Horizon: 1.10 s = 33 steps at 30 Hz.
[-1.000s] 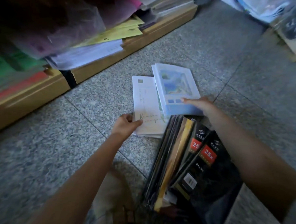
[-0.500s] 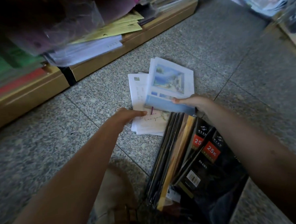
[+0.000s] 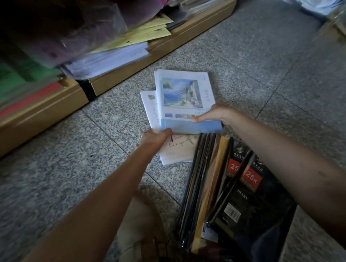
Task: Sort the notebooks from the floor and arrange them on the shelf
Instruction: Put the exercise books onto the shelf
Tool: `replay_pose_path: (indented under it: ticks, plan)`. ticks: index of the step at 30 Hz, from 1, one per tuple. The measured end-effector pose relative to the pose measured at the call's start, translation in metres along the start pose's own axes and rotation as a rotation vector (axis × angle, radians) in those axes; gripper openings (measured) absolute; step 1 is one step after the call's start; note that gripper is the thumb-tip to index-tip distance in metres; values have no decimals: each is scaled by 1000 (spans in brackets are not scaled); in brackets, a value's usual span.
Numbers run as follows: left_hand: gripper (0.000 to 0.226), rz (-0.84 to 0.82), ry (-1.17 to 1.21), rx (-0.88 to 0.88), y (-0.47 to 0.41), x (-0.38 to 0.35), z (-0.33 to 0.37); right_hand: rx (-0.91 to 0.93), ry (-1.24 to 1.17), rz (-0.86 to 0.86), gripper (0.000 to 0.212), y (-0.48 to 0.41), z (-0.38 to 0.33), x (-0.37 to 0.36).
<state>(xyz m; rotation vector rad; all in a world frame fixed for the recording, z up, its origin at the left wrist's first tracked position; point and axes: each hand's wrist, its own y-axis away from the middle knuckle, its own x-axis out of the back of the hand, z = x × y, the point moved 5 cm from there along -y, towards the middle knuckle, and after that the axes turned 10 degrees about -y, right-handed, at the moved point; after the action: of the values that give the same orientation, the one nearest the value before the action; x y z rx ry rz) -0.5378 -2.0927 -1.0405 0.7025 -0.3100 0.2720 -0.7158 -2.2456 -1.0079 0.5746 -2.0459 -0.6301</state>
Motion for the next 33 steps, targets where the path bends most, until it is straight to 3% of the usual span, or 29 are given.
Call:
replay_pose_path:
  ticks: [4, 6, 11, 15, 17, 19, 23, 28, 31, 33]
  plan:
    - [60, 41, -101, 38, 13, 8, -3, 10, 14, -52, 147, -9, -10, -12]
    - [59, 75, -116, 74, 18, 13, -8, 8, 20, -99, 155, -21, -14, -22]
    - [62, 76, 47, 104, 28, 26, -22, 53, 0, -178, 149, -46, -27, -45]
    - [35, 159, 185, 167, 27, 42, -45, 111, 56, -164, 136, 7, -73, -62]
    - [38, 228, 220, 200, 29, 52, -55, 81, 94, -194, 126, 15, -83, -69]
    - [49, 246, 261, 209, 31, 56, -59, 51, 52, -229, 141, 16, -86, -73]
    - [47, 188, 338, 161, 33, 59, -60, 48, -161, -233, 148, 0, -72, -83]
    - [43, 160, 402, 87, 36, 74, -52, 50, -458, -226, 121, 3, -58, -94]
    - [45, 185, 383, 15, 44, 81, -49, 45, -640, -234, 53, 19, -56, -96]
    - [41, 243, 335, -57, 56, 88, -44, 49, -723, -274, 22, 25, -54, -101]
